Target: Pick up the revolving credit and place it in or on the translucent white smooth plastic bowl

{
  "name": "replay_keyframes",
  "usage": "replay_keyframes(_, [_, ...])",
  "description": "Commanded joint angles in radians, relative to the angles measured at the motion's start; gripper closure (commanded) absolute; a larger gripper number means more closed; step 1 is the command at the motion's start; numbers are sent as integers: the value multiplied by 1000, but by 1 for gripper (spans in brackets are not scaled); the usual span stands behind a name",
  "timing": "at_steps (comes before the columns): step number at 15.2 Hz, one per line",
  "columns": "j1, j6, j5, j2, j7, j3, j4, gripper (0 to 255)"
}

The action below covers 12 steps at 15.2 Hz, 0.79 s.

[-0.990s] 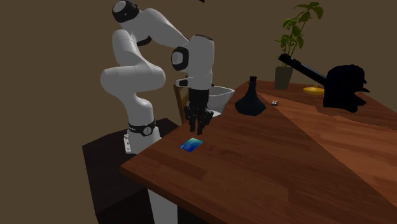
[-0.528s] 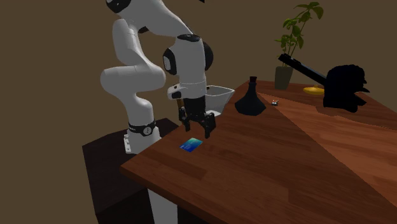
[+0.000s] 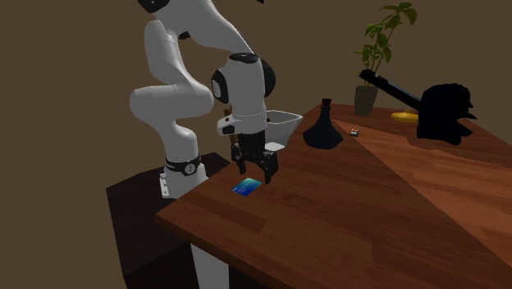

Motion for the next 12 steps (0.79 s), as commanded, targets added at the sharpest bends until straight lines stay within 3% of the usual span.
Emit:
replay_keyframes(1, [0,1,0,1,0,0,0,0])
replay_keyframes(3, [0,0,0,0,0,0,0,0])
replay_keyframes(4, [0,0,0,0,0,0,0,255])
replay_keyframes(12, [-1,-1,-1,0,0,-1,1,255])
